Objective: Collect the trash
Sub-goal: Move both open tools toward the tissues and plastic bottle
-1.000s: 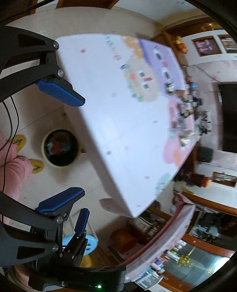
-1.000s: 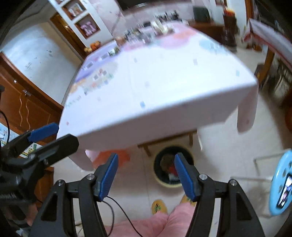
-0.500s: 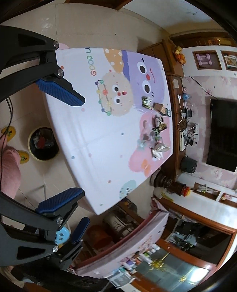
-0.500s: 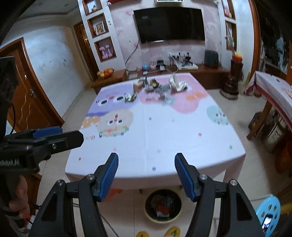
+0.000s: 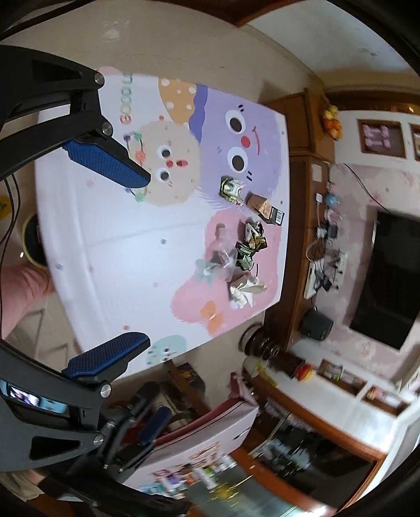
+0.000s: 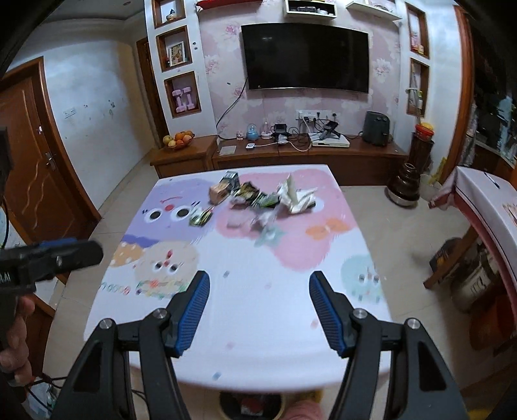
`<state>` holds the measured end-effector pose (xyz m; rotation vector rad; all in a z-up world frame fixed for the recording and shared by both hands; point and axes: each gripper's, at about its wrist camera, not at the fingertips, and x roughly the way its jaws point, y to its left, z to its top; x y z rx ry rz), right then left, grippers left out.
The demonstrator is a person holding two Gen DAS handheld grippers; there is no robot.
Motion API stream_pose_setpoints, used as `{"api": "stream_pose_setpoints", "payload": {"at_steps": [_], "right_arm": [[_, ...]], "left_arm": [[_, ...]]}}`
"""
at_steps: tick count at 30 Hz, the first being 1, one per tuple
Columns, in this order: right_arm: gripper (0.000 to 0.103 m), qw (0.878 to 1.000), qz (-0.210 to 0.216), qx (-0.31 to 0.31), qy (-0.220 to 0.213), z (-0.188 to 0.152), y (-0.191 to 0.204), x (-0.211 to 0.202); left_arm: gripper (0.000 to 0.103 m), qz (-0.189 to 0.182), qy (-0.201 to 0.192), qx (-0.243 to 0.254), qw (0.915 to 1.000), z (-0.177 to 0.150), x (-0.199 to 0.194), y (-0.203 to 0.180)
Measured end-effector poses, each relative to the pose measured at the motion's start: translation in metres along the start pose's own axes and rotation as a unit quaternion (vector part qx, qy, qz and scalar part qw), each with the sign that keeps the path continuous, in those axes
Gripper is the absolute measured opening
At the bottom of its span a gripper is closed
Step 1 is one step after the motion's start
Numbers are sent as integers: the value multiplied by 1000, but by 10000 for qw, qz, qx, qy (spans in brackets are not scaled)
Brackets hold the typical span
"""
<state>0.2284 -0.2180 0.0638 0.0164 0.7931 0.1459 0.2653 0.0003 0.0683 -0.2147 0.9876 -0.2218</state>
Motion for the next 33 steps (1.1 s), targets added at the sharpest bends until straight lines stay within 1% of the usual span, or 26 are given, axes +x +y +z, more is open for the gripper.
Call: {"api": "stream_pose_setpoints", "payload": {"at_steps": [3,5,7,9,13,19,24,27,29,33], "right_arm": [[64,9995,201,-259,41,34,-28,30],[64,9984,330,-455,118,55,-47,53],[64,9962,512,-649,255,79,-67,78],[64,9938,658,-834,336,95,-79,97],[64,9864,836,-1310,537,124,-103,153],[64,9804,1094,-1382,883,137,-121,229],[64,9778,1311,-1158,1156,141,-128,279],[64,9758,1389,-1144,1242,140,-131,295],[64,9748,1417,-1169,1269,139,-132,302],[64,9720,1490,-1187,1379,137,-136,316]], "left_arm": [[90,118,145,-452,9988,25,35,-8],[90,103,337,-810,9961,39,62,-14],[90,-24,561,-1226,9909,52,92,-19],[90,-50,657,-1516,9862,62,118,-24],[90,102,721,-2099,9750,80,175,-27],[89,183,910,-2919,9519,98,248,-13],[88,290,909,-3480,9326,104,294,2],[88,247,929,-3813,9195,104,318,10],[87,231,932,-3955,9134,104,330,12],[85,240,872,-4177,9041,102,348,11]]}}
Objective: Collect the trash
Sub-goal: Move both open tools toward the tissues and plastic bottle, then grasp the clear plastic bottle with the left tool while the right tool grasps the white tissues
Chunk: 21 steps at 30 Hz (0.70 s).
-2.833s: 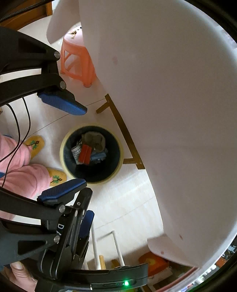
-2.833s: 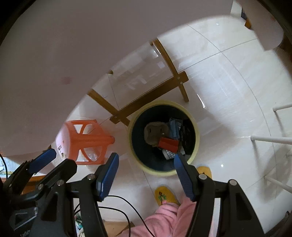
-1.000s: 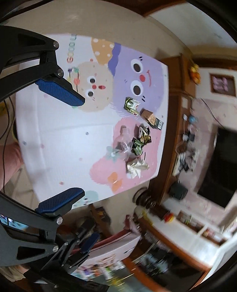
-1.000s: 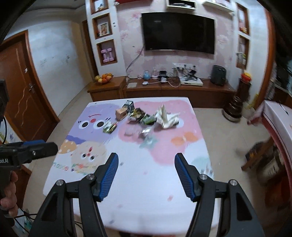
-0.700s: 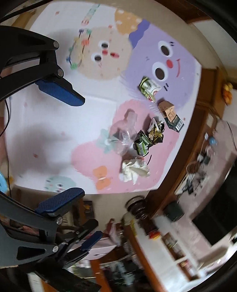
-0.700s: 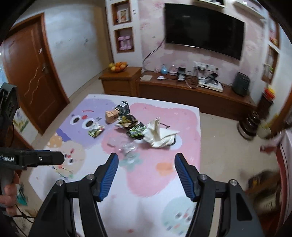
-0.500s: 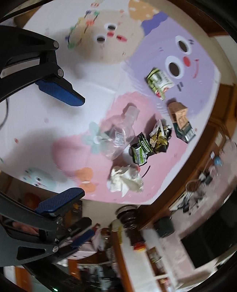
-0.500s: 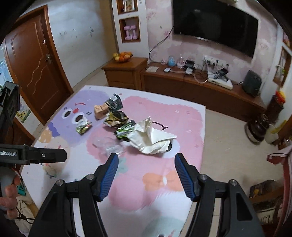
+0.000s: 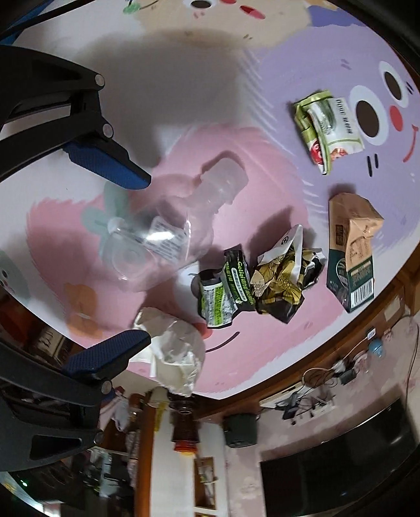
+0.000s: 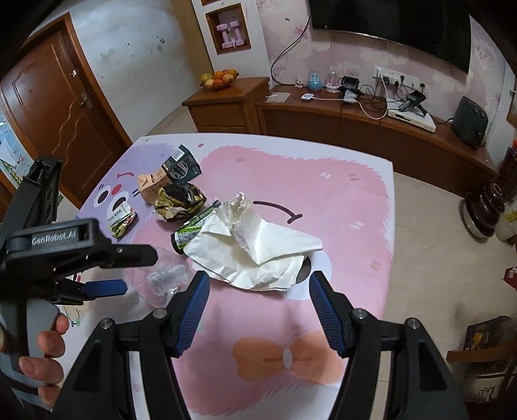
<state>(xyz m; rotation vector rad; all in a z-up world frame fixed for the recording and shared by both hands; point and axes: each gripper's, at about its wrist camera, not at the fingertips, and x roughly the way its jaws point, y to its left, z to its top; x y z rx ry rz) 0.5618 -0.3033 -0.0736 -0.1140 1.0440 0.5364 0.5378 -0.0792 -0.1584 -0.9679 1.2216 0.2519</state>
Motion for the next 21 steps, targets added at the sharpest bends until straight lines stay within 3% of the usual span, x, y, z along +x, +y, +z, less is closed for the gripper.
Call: {"api": "stream_pose_setpoints", "payload": {"at_steps": [3,13,17,21], "right_arm": [[64,9999,50,-56,77,1,-1,8],[64,9993,241,-224,167,13,7,30],[64,9990,299,-254,213,17,8,40],[64,9987,349,-250,275,19,10,47]], "left_arm": [[72,41,19,-75,10000,-1,14,-2],[55,100,4,-128,9999,4,32,2],[38,73,-91,80,9999,7,27,-4],[37,343,-263,447,9981,5,18,-11]]}}
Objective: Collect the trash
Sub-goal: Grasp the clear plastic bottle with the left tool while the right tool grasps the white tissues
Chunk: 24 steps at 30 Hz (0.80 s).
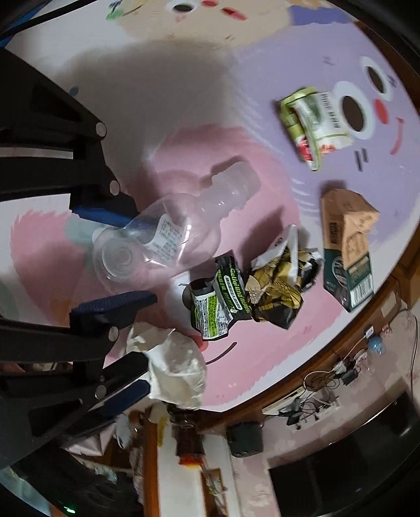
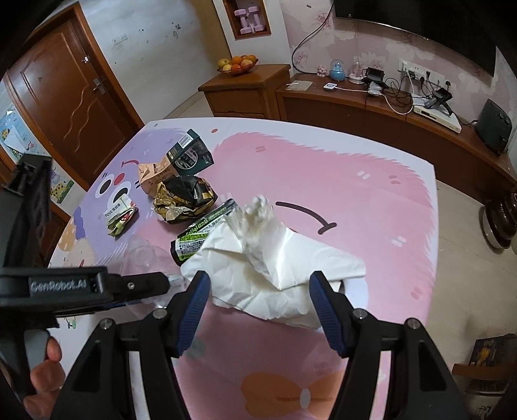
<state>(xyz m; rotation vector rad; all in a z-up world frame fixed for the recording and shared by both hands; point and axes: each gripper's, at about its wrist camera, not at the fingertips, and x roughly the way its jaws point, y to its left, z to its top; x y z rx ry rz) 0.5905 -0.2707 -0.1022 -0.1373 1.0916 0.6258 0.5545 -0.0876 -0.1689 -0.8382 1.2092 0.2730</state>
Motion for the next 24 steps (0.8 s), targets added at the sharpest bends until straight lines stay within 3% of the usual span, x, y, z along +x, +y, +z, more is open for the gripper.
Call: {"api": "stream_pose_setpoints", "payload": {"at_steps": [3,5,10,22,24], "right_arm": [[65,10000,17,-41,15,1,3,5],[72,10000,-8,-86,1,0,4,7],[79,9993,-119,-346,-26,-1,14,14],[80,9948,-804,-626,7,0,26,35],[75,9945,-863,-597,-3,1,26,35]], "left_arm": [[36,165,-104,264,9995,-1,-10,-1],[36,292,-144,380,9987,-2,-16,0],[35,384,-155,430,9982,-3,-25,8],[35,418,-182,490,9978,-7,-35,20],[34,430,-195,509,9976,-7,-35,19]]}}
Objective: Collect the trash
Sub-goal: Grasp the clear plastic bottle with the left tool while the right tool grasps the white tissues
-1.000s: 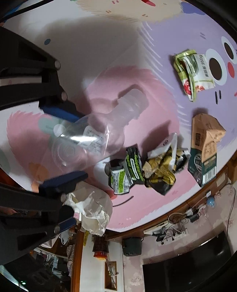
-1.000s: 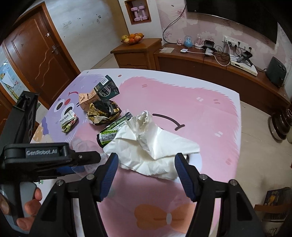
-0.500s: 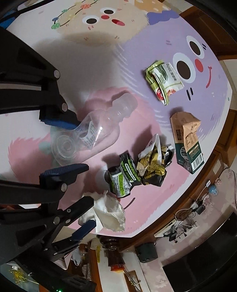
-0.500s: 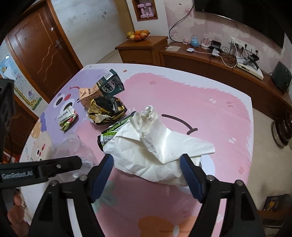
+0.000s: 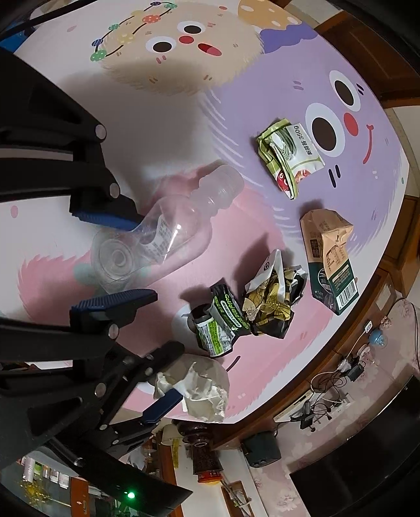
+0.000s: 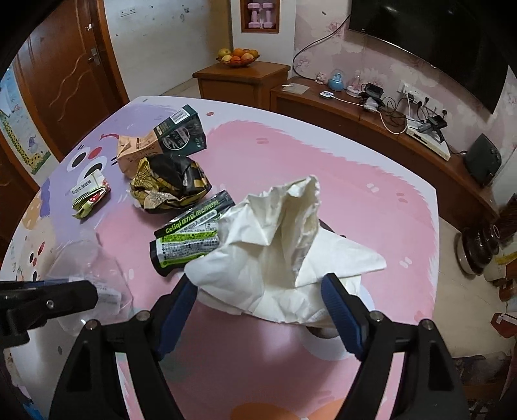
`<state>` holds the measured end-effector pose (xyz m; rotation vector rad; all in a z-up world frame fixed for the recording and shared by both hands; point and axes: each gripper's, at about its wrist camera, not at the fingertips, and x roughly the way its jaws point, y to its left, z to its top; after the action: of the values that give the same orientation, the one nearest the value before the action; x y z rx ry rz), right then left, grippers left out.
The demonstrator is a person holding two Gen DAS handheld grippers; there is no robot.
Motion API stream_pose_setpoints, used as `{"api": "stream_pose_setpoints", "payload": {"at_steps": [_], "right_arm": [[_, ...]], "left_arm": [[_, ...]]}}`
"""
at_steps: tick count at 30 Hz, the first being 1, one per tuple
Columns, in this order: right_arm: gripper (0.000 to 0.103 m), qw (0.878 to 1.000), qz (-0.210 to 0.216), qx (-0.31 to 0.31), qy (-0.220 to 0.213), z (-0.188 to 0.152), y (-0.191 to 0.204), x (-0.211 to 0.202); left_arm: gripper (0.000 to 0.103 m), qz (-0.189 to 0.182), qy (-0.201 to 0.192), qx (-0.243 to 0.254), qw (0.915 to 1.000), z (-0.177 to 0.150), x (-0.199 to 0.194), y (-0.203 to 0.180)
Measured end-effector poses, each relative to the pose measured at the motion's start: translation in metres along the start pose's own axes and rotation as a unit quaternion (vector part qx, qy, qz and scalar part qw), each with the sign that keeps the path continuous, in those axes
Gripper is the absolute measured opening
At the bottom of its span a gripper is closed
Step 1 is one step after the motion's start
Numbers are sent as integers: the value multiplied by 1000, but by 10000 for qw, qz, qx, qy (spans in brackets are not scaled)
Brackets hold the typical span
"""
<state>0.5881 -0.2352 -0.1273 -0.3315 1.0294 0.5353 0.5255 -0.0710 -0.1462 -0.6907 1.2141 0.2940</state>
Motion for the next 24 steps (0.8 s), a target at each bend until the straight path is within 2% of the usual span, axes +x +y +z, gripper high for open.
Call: {"api": "stream_pose_setpoints", "payload": {"at_steps": [4,5,8,9,14,24], "right_arm": [[32,9999,-73,127,44,2,-2,1],[24,9997,-23,200,100,2,-4,3],[17,9991,-26,379,186,0,-8,4],[5,9989,14,435,198,-1,-9,3],[4,9970,255,710,170,-11,-12,-10],[3,9922,571,1087,-212,-29,-1,-61]], "left_arm": [[34,35,-29,79,10000,-1,-3,4],[34,32,-29,95,9999,-2,-4,3],[34,53,-46,203,9998,-3,-6,3],[34,58,-53,270,9996,-4,-8,3],[33,108,-129,589,9981,-8,-20,0],[33,99,-346,1172,9925,-25,-59,-4]]}}
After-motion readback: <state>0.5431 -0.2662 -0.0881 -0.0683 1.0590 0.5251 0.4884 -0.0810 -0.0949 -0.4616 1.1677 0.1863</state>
